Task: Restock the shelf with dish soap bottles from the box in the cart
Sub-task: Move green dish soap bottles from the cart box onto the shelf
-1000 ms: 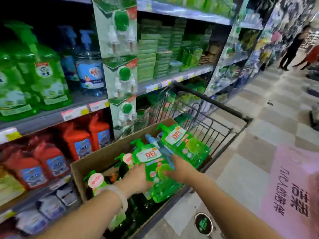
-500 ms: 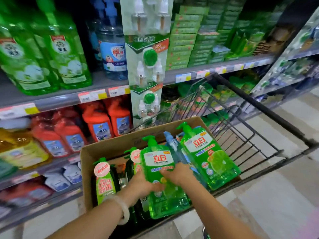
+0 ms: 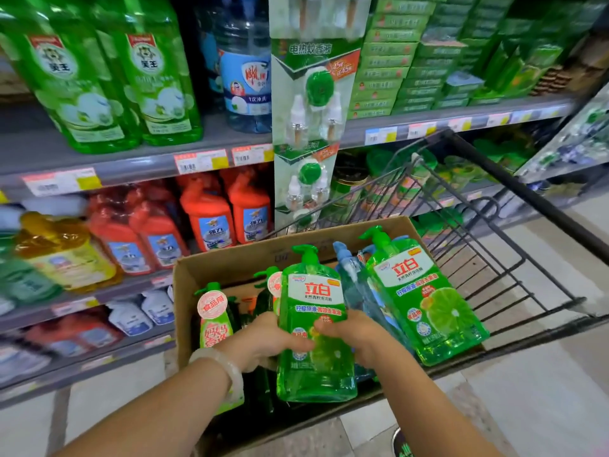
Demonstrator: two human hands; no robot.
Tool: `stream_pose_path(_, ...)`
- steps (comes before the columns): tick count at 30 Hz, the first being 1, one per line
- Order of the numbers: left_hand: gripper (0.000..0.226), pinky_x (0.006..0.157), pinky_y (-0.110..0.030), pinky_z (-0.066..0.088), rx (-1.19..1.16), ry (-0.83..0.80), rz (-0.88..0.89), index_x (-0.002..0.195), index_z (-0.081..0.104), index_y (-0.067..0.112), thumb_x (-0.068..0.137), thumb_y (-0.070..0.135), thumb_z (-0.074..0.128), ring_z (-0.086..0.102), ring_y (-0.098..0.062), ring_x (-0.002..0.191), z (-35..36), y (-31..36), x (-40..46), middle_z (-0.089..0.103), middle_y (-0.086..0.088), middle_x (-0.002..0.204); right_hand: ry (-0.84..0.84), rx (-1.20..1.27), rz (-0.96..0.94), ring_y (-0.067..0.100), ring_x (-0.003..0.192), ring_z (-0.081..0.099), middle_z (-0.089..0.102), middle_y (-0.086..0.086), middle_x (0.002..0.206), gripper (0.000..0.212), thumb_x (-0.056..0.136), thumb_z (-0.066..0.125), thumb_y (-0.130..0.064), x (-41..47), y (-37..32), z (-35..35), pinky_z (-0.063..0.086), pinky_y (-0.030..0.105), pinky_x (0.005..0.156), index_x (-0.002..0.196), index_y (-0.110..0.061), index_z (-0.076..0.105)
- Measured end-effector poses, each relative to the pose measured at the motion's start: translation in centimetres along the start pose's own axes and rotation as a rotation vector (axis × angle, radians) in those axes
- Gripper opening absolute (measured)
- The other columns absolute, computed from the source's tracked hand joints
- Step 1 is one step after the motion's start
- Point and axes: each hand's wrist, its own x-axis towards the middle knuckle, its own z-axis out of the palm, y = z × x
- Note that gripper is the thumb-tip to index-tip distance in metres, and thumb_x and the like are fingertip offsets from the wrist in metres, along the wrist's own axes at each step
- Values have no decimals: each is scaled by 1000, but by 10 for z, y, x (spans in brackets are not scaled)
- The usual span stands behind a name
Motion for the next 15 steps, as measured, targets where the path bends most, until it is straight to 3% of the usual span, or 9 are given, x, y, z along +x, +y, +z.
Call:
stream_pose_path(4, 30, 81, -42, 56, -38, -49, 36, 92, 67, 23, 68, 14, 82, 68, -18, 91, -8, -4, -2, 75, 3, 90, 54, 57, -63, 23, 93, 67, 72, 5, 96, 34, 70, 80, -6, -7, -3, 6, 51, 46, 93, 100, -10, 64)
stream_pose_path(7, 39, 78, -39, 56, -77, -10, 102, 96, 62, 22, 65, 10, 83, 69, -17, 89, -20, -13, -16, 74, 4, 90, 108, 50, -176, 8, 73, 63, 67, -5, 79, 34, 66, 81, -1, -23, -11, 21, 52, 30, 71, 81, -19, 57)
stream_pose_path(10, 45, 58, -24, 54, -141, 42, 225, 98, 58, 22, 65, 4, 82, 69, -7, 75, -46, -25, -47, 73, 7, 87, 145, 53, -301, 5, 69, 61, 65, -7, 77, 42, 61, 83, 4, -49, -32, 51, 53, 27, 64, 80, -20, 53)
stream_pose_path(12, 57, 71, -28, 56, -130, 113, 290, 108, 53, 20, 62, 2, 83, 68, -12, 88, -64, -29, -68, 70, 1, 101, 114, 61, -338, 11, 73, 64, 69, -1, 83, 44, 59, 82, 8, -65, -46, 70, 53, 27, 63, 87, -15, 56)
stream_pose_path(14, 69, 93, -40, 51, -109, 196, 345, 117, 48, 14, 61, -2, 83, 61, -23, 107, -95, -43, -102, 63, -6, 115, 54, 16, -388, 14, 68, 67, 72, 3, 81, 37, 58, 81, 12, -86, -59, 108, 54, 27, 61, 79, -14, 64)
stream_pose_path(15, 71, 95, -41, 50, -116, 216, 375, 119, 46, 12, 61, -5, 82, 59, -23, 110, -112, -53, -120, 62, -8, 118, 33, -5, -428, 12, 63, 67, 73, 1, 74, 37, 56, 80, 14, -97, -64, 131, 54, 26, 57, 71, -16, 66)
